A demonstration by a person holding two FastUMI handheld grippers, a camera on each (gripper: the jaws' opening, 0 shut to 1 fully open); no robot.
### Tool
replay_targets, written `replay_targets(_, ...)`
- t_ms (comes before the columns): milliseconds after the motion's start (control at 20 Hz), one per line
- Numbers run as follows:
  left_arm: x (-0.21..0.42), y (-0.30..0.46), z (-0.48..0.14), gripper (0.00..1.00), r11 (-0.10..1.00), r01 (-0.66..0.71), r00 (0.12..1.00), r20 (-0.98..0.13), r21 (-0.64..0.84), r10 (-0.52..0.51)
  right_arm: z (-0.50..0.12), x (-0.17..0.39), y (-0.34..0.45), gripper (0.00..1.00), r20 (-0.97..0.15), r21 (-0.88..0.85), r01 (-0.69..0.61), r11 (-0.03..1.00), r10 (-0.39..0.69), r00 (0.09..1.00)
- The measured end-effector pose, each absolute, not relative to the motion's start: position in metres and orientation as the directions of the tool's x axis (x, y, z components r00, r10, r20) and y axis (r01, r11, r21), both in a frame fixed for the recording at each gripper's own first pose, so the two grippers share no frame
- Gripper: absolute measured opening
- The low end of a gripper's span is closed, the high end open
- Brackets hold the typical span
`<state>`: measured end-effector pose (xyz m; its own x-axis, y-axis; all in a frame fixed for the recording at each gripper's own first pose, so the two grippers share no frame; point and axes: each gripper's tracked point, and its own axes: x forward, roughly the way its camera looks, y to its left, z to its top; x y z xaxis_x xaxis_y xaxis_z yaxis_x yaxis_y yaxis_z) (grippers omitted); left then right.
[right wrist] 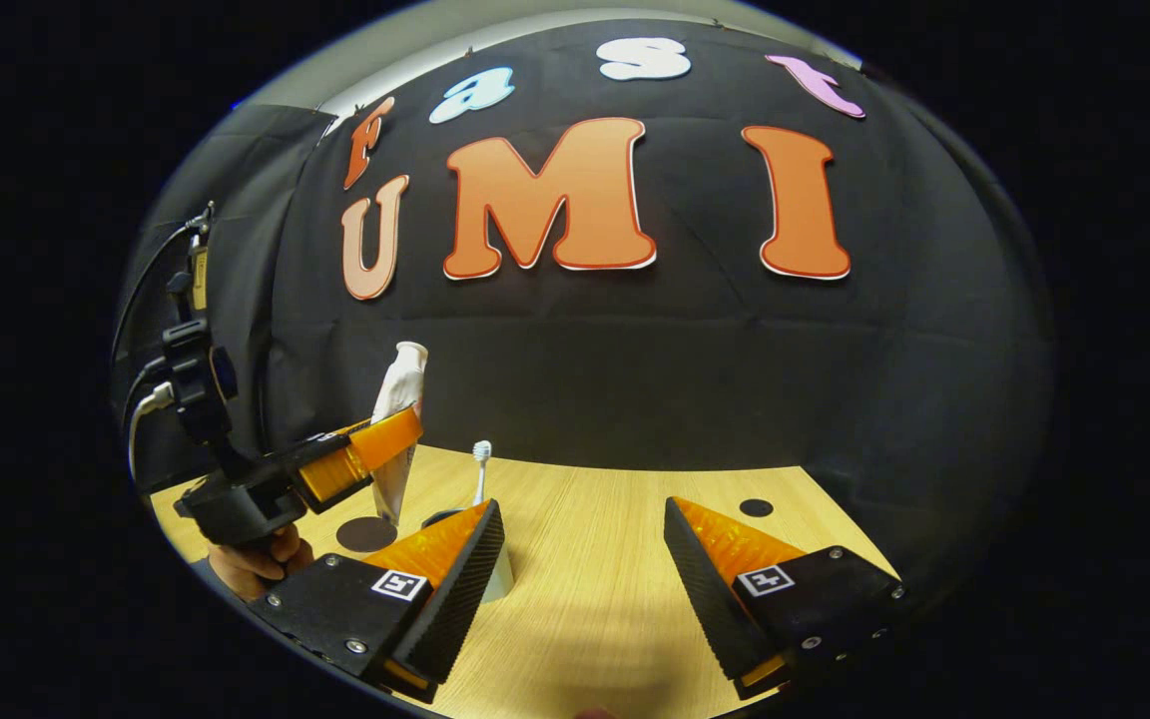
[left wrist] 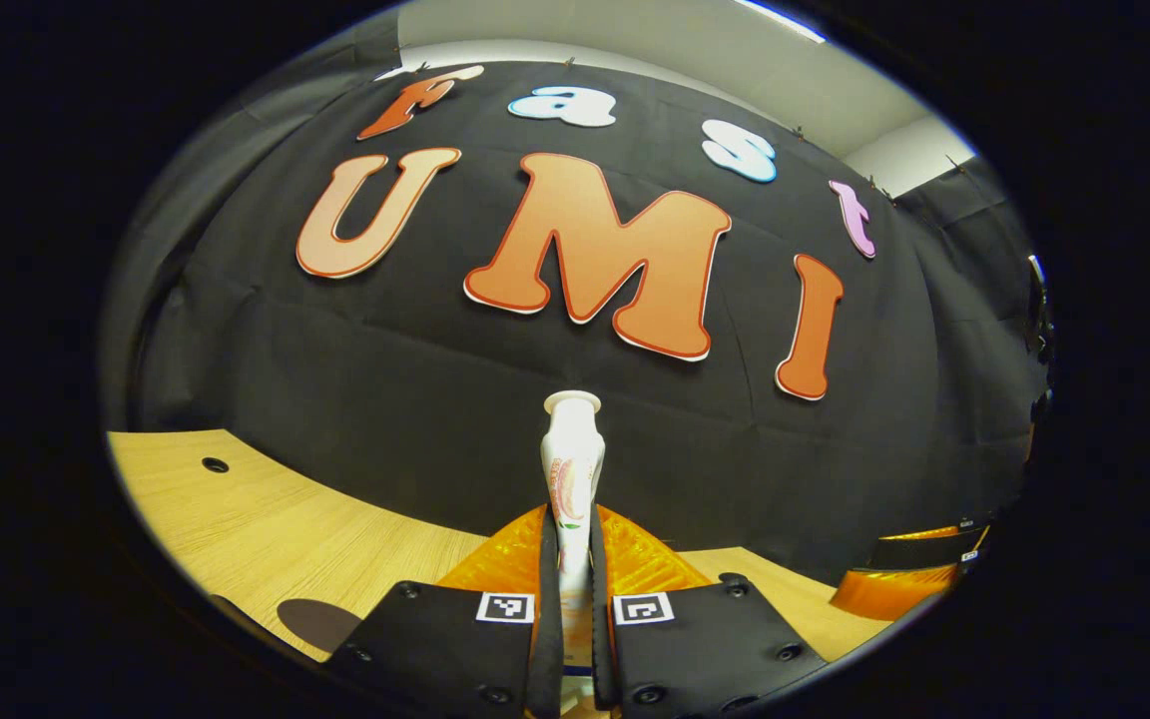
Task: Put the toothbrush and toothpaste on the desktop into the cup, then pick up the cup and place it on the coaster on the desktop.
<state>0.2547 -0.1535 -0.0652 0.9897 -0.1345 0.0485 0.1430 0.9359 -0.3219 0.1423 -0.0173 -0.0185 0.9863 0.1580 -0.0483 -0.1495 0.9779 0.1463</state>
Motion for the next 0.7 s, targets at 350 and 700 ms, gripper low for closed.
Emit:
replay_targets(350,0.282,-0.171,-0.072,0.15,0.940,0.201,0.979,0.075,-0.277,-0.188,-0.023,0.131,-0.029,0.97,-0.039,0.164,-0.136,0.977,0.144,0.989)
replay_targets(700,0.294,-0.194,-0.093,0.16,0.940,0.235,0.972,0.033,-0.247,-0.234,-0.026,0.126,-0.025,0.97,-0.032,0.161,-0.157,0.974,0.164,0.986)
